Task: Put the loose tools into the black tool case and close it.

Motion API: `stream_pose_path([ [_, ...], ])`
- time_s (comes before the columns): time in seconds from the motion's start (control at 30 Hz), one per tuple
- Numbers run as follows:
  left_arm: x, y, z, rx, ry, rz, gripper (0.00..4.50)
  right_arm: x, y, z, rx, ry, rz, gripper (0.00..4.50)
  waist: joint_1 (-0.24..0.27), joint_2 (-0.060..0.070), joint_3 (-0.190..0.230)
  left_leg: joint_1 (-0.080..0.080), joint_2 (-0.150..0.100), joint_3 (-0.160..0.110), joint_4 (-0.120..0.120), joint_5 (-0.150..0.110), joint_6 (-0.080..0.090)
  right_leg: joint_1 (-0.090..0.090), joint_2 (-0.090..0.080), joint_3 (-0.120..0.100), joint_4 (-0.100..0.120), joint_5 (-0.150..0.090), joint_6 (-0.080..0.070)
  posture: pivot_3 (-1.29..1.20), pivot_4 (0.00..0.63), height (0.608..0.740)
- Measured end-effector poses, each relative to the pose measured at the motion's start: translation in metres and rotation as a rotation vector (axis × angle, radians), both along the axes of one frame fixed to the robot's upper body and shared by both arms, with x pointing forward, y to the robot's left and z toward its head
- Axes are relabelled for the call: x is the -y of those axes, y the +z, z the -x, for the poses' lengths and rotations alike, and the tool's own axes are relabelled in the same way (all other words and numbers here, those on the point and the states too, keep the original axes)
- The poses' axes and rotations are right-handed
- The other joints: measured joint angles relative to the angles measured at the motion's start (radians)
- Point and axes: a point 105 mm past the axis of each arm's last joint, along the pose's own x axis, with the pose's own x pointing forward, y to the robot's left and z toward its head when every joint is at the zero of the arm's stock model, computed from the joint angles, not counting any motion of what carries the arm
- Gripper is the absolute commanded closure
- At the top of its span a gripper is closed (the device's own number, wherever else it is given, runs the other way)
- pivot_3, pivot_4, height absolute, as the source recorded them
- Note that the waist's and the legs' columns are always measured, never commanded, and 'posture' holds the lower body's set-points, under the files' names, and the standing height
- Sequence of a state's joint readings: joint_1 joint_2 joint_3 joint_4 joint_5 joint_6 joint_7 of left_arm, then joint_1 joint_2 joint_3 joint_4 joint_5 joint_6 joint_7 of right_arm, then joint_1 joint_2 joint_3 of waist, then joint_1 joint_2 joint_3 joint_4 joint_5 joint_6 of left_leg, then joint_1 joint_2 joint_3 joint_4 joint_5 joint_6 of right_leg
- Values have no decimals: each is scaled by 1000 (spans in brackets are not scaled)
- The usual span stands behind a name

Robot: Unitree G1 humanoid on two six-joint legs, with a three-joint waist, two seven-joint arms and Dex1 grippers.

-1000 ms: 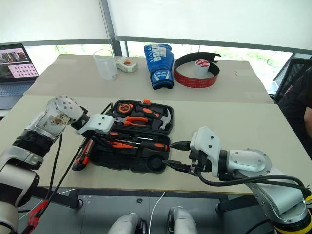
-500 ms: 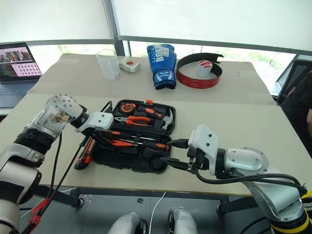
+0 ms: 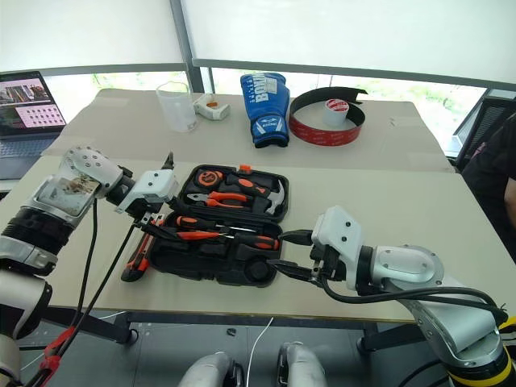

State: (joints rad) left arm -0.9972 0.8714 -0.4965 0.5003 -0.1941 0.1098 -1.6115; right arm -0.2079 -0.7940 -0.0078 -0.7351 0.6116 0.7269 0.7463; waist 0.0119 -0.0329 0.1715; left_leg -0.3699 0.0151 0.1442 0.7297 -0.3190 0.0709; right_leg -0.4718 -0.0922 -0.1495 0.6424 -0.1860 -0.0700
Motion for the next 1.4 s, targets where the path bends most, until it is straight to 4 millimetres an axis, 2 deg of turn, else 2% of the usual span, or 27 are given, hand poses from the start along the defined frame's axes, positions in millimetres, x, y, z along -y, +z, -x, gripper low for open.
stream_pose_path([
  [0.07,2,-1,-1,4,-5,-2,1123,0,0,0,-1,1,1,1199,0,0,0,0,0,0,0,0,0,0,0,0,0,0,0,0,150,727],
  [0.17,9,-9,-4,4,-14,-14,1835,1,-1,-1,-5,1,1,1199,2,0,0,0,0,0,0,0,0,0,0,0,0,0,0,0,150,727],
  [0.27,14,-17,-9,-13,-3,1,2883,1,-1,-1,-6,1,2,1199,1,0,0,0,0,0,0,0,0,0,0,0,0,0,0,0,150,727],
  [0.4,12,-14,-12,-6,1,-9,4335,2,-2,-1,-10,-4,5,1199,-2,0,0,0,0,0,0,0,0,0,1,0,0,0,0,0,150,727],
  [0.43,11,-14,-12,-6,2,-12,4459,2,-3,-1,-12,-5,6,1199,-2,0,0,0,0,0,0,0,0,0,1,0,0,0,0,0,150,727],
  [0.83,5,-25,-18,23,13,-83,4459,2,-5,1,-16,-9,8,1199,0,0,0,0,0,0,0,0,0,0,0,0,0,0,0,0,150,727],
  [1.0,8,-29,-21,40,5,-83,4459,2,-5,1,-15,-9,10,1199,0,0,0,0,0,0,0,0,0,0,0,0,0,0,0,0,150,727],
  [1.4,7,-20,-15,29,16,-16,4459,2,-5,1,-15,-7,10,1199,0,0,0,0,0,0,0,0,0,0,0,0,0,0,0,0,150,727],
])
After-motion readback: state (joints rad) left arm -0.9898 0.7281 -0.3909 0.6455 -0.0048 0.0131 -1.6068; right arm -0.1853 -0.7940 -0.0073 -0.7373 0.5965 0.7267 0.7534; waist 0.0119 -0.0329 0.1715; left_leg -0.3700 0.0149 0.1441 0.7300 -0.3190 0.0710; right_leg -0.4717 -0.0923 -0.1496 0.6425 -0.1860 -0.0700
